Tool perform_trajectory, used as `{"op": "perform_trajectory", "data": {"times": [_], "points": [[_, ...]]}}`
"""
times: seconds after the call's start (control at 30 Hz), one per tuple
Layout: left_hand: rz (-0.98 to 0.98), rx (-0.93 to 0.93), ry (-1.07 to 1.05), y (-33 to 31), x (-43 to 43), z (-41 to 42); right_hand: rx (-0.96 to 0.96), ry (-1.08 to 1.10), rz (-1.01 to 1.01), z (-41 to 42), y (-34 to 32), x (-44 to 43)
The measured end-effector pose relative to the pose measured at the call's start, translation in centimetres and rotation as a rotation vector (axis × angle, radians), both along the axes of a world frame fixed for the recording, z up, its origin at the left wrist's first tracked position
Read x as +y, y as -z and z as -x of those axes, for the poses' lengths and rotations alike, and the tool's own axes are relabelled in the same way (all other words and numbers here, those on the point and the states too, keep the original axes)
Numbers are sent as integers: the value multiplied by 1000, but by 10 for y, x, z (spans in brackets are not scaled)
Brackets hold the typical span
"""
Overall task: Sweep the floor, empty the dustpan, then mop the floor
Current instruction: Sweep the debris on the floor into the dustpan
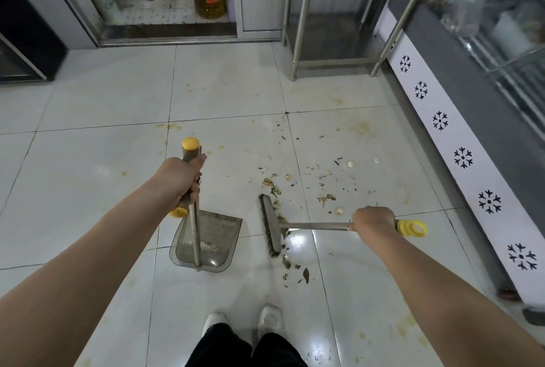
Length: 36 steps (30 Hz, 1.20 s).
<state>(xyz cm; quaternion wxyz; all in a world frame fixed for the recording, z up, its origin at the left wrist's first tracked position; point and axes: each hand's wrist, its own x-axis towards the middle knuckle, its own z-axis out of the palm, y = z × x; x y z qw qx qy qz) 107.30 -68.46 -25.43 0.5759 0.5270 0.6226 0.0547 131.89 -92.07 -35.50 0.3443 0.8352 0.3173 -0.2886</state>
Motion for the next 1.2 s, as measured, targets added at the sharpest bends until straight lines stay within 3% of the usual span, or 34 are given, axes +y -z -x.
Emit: {"op": "perform_trajectory", "data": {"times": [0.5,0.9,1.2], "points": [[41,-77,11,-22,128,-44,-98,-10,-122,-35,-24,165],[124,-95,70,-28,247,-73,-111,194,-196,-62,-5,279],[194,-14,84,-20,325,-121,158,512,-299,-111,18,367]]}}
